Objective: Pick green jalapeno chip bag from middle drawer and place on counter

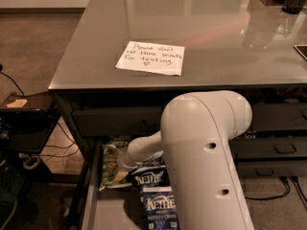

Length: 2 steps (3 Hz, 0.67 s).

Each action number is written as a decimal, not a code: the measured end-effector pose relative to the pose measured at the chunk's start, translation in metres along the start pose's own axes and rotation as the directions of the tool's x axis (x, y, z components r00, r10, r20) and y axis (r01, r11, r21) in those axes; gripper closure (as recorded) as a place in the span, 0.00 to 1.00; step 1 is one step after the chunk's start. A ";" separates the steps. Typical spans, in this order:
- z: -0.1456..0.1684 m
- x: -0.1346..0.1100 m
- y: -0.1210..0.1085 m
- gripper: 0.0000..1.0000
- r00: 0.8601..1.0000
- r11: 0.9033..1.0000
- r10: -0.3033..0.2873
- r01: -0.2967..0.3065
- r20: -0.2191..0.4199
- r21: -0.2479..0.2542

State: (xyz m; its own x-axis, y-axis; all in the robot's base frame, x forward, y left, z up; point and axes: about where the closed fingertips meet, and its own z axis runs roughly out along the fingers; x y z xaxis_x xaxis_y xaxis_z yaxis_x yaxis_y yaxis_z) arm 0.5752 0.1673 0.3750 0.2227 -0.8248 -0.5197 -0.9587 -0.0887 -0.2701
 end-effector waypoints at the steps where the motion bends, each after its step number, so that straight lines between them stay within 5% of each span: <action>1: 0.000 0.000 0.000 0.66 1.000 1.000 0.000 0.000 0.000 0.000; 2: -0.004 -0.003 -0.001 0.88 1.000 1.000 0.000 0.000 0.000 0.000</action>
Offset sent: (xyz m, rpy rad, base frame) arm -0.0107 -0.0065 0.0250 0.1505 0.0661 -0.0462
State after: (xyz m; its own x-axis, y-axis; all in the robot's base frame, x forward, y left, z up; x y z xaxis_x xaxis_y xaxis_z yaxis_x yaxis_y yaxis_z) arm 0.5752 0.1674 0.3798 0.2231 -0.8248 -0.5196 -0.9587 -0.0892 -0.2701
